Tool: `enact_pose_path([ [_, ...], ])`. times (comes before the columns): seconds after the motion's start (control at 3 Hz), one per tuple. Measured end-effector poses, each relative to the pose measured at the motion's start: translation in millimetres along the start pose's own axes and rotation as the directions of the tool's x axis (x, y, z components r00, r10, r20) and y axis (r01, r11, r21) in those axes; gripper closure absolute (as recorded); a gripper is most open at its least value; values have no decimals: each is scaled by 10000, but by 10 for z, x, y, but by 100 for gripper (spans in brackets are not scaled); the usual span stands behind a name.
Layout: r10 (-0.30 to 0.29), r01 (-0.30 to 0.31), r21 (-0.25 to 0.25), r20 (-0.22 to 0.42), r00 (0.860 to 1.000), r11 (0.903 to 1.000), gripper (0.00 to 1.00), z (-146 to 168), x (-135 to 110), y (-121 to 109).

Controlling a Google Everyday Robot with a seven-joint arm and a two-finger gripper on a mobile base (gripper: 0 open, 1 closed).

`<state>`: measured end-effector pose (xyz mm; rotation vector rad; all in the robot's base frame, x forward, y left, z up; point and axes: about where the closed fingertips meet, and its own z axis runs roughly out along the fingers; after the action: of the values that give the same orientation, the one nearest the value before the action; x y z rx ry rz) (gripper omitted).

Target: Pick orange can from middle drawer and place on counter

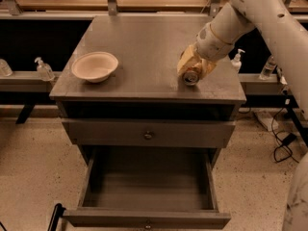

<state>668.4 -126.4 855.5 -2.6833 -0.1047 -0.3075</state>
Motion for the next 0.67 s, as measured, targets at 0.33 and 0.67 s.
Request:
enact_pose_path([
  [0.33, -13, 13, 36, -36, 10000, 10000, 36, 34, 22, -13],
  [0.67, -30, 30, 81, -68, 10000, 10000, 5, 81, 47, -30],
])
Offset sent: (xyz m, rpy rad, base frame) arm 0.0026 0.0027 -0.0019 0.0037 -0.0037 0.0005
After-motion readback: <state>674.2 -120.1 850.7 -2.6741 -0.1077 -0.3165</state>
